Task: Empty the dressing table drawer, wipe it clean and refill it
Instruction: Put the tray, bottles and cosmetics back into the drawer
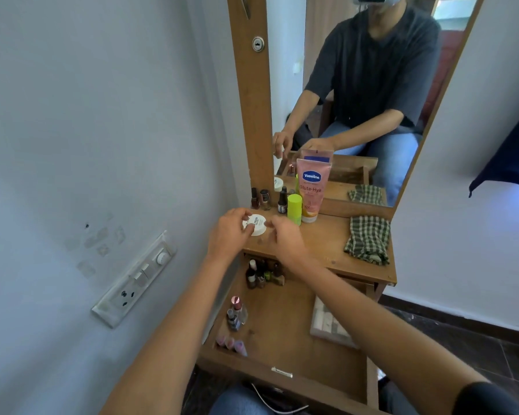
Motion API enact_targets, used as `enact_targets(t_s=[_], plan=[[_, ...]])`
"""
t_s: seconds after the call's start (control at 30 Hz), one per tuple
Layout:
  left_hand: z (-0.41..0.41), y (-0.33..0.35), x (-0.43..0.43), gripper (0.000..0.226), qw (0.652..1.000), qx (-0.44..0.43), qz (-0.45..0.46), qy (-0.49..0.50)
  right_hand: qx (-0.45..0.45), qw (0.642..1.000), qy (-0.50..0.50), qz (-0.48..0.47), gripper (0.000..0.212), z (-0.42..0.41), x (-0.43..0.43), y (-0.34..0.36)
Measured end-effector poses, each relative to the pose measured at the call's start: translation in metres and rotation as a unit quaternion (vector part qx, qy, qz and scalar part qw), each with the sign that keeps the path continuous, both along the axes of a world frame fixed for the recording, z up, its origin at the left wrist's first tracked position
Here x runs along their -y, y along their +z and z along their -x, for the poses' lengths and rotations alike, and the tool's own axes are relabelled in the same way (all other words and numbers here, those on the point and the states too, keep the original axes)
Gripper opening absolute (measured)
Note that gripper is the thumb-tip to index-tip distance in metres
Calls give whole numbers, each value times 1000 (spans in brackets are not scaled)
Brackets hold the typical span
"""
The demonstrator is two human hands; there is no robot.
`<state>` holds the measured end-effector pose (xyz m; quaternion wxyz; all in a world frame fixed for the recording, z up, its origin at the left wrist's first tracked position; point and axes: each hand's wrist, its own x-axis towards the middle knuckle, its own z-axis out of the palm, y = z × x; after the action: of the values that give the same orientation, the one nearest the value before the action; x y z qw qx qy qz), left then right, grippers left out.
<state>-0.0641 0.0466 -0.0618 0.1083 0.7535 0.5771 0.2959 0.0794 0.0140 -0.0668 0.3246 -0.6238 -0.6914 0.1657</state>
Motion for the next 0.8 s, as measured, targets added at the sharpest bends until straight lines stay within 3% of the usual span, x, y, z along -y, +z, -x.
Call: enact_targets(t_s=[0.1,0.33,0.8], plan=[[-6,11,-18,32,999,48,14,13,128,991,24,-13,42,-5,-28,26],[-15,19,-64,40,997,56,47,17,285,957,49,-25,35,-8,-87,47],[-24,-5,-114,42,998,14,64,-4,365,930,34,8,38,8,-132,19]])
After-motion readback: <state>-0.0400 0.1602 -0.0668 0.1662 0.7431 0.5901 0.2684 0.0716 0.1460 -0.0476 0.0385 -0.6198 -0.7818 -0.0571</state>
